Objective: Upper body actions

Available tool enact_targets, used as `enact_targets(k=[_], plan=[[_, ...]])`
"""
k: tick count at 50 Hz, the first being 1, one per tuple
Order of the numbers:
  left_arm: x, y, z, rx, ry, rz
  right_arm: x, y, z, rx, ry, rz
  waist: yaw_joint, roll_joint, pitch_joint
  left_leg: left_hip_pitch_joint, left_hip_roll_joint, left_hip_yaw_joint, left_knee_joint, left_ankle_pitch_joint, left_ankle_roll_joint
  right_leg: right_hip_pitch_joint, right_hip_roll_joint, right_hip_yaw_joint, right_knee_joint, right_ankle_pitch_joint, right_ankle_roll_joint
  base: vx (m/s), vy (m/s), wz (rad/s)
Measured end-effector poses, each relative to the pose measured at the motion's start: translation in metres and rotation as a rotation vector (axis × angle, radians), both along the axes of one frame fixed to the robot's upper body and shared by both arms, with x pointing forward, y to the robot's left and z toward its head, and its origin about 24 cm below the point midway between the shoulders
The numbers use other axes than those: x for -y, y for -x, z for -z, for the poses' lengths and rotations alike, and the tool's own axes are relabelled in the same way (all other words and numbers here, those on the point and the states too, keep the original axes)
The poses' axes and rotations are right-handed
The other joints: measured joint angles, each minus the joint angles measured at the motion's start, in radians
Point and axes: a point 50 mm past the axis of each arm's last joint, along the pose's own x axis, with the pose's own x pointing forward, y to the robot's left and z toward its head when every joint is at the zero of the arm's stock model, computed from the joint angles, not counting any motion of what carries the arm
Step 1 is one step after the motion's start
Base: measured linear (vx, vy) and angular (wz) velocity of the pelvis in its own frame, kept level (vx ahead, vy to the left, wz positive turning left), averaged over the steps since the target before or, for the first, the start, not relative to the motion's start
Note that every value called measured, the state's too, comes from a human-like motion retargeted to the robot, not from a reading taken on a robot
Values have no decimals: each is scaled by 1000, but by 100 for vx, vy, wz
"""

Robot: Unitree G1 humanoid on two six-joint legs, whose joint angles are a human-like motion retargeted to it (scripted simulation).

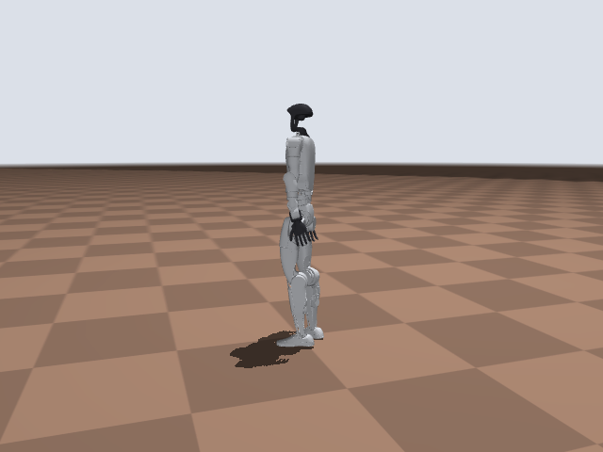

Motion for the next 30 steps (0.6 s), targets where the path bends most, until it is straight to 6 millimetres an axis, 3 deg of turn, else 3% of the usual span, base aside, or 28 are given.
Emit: enact_targets(k=[9, 14, 22, 30], plan=[[6, -1, 1, 16, 11, -40, 2, -4, 0, 34, 1, -17, 113, -32, 42, -9, -58, -114, -3, 36, 5, 69, -31, -125, -19, -21, 11, -14, 11, 69], [9, 10, 0, -15, 18, -120, 0, -9, 0, 48, -6, -51, 142, -39, 52, -6, -67, -132, -6, 42, 5, 82, -34, -145, -23, -24, 14, -3, 1, 15], [2, 29, -4, -86, 10, -105, -5, -10, 1, 43, -19, -101, 122, -42, 47, 2, -53, -113, -9, 34, 4, 71, -24, -122, -21, -19, 11, 6, -4, -13], [4, 30, -3, -67, 18, -68, -5, -6, 1, 24, -22, -119, 57, -42, 32, 31, -8, -19, -16, 4, -5, 18, -5, -20, 1, 1, 0, 24, -22, -65]])
